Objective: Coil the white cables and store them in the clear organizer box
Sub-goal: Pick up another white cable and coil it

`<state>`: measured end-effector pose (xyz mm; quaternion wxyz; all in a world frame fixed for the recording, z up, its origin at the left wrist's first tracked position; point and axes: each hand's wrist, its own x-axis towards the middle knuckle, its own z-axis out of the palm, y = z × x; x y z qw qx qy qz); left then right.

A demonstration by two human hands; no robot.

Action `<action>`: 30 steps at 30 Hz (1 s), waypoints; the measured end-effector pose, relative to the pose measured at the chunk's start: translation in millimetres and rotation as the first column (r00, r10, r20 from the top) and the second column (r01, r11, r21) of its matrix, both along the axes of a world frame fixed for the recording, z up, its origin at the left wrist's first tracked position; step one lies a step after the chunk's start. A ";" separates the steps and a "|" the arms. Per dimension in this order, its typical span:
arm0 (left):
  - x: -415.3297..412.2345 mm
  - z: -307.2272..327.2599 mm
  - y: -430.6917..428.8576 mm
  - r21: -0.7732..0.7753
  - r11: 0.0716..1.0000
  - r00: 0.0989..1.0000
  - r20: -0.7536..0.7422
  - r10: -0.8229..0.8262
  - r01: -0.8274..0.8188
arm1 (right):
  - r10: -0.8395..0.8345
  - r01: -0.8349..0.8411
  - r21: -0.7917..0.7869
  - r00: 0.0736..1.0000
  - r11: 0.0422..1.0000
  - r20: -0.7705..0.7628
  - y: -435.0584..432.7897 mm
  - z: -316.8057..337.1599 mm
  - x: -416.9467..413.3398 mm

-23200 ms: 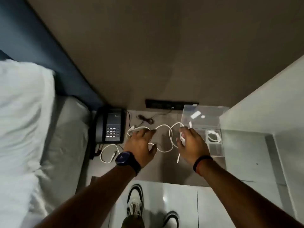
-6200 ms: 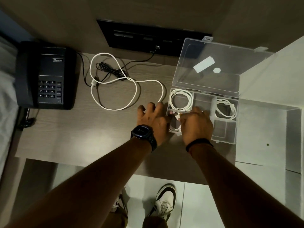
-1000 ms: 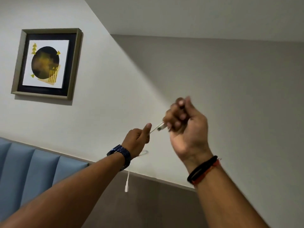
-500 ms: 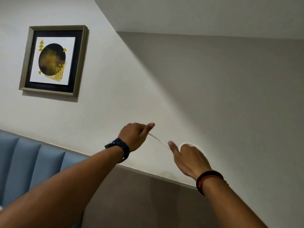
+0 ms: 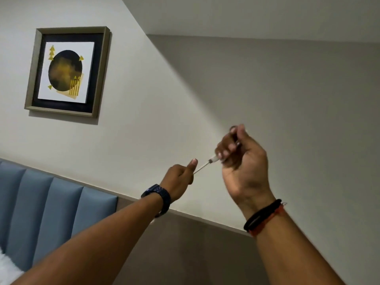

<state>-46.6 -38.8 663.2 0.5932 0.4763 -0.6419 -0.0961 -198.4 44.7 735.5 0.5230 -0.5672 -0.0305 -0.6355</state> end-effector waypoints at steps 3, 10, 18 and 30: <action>-2.9 -6.0 4.2 0.047 0.998 0.996 0.082 -0.039 0.035 | -0.553 0.549 0.070 0.822 0.833 0.139 -17.2 11.2 -7.8; 9.6 1.5 16.0 -0.049 0.999 0.985 0.171 0.015 -0.007 | -0.940 0.754 -0.653 -0.273 -0.075 -0.207 -58.4 -34.3 -29.1; 30.7 9.3 21.0 -0.094 0.995 0.979 0.202 -0.008 0.027 | -0.074 0.131 -0.035 0.307 0.991 -0.949 -30.6 -45.0 -19.5; -23.7 -3.5 45.9 0.034 0.921 0.917 -0.120 -0.381 0.387 | -0.104 0.102 0.078 0.995 0.992 0.011 -15.5 -5.6 -4.1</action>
